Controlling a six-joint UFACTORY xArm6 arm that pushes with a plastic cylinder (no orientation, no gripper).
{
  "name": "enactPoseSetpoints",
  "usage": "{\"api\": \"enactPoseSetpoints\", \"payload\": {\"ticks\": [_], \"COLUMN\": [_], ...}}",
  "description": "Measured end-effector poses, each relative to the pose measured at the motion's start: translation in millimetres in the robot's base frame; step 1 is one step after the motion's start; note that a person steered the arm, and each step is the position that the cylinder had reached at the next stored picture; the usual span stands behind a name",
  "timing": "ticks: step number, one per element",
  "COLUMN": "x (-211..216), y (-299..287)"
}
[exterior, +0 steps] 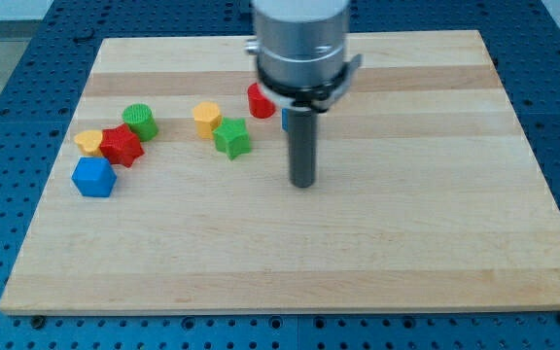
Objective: Push the blue triangle to the green star
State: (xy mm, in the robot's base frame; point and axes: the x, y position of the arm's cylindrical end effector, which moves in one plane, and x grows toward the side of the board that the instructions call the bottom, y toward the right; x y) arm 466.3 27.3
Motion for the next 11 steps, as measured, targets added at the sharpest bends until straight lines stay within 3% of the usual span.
{"api": "enactPoseSetpoints", "payload": {"ticks": [2, 6, 11], "x": [-58.6, -102.7, -92.8], "y": [51.0, -21.2, -143.9]}}
